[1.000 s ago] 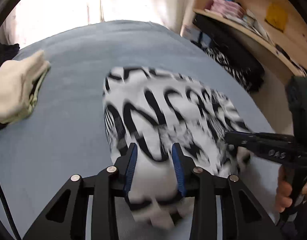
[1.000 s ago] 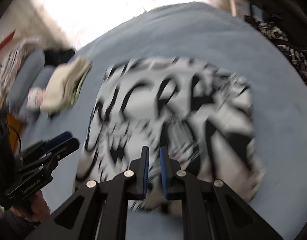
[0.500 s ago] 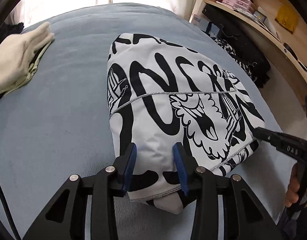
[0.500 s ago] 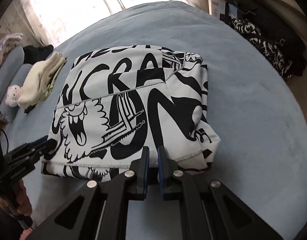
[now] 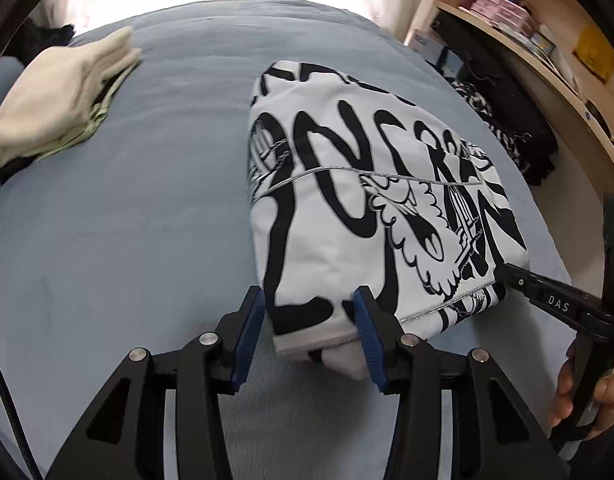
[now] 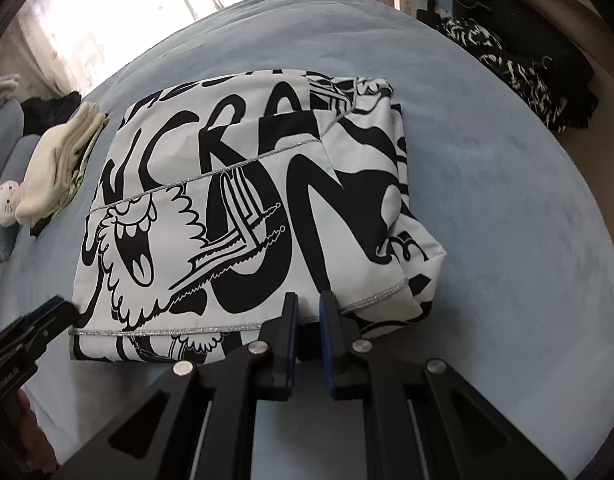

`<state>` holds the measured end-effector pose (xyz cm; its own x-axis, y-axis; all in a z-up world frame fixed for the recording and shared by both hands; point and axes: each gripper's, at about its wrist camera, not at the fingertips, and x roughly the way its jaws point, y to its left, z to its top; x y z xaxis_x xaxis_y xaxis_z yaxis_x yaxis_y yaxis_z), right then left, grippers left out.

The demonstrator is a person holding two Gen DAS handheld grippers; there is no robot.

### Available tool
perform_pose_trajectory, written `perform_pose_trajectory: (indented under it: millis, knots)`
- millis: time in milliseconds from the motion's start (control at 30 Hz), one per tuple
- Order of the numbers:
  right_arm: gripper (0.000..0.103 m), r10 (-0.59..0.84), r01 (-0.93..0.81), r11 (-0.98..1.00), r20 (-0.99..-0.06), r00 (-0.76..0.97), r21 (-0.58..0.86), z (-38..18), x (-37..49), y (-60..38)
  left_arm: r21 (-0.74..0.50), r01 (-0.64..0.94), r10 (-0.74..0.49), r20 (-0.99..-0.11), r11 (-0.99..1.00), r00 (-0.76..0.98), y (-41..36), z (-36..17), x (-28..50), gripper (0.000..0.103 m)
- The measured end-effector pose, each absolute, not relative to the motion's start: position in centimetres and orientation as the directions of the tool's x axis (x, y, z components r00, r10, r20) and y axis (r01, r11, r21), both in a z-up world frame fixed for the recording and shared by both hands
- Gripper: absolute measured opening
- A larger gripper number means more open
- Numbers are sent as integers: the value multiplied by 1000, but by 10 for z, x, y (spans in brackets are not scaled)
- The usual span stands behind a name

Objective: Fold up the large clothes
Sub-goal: 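Release the folded jacket bundle and open both grippers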

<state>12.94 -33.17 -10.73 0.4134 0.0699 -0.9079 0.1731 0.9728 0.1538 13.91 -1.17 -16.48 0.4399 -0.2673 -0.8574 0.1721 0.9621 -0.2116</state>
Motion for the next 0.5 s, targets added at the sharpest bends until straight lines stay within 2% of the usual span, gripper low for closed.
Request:
perform_pose_trajectory:
  millis: [233, 300, 367, 433, 500]
  knots:
    - [11, 92, 222, 956, -915, 394, 192, -111, 128, -332, -254, 141, -290, -850, 957, 440, 6, -152, 125, 45]
    - [21, 119, 222, 952, -920, 373, 213, -111, 127, -329, -265, 140, -300, -840, 954, 452, 9, -148, 120, 54]
    - [43, 164, 220, 941, -915, 370, 257, -111, 123, -326, -275, 135, -305, -825, 952, 475, 12, -142, 114, 62]
    - [51, 185, 216, 936, -909, 374, 280, -107, 116, -322, -282, 141, -315, -814, 949, 489, 14, -137, 108, 64]
    - [52, 184, 209, 938, -909, 374, 276, -103, 110, -316, -298, 151, -333, -805, 943, 491, 15, -133, 103, 66]
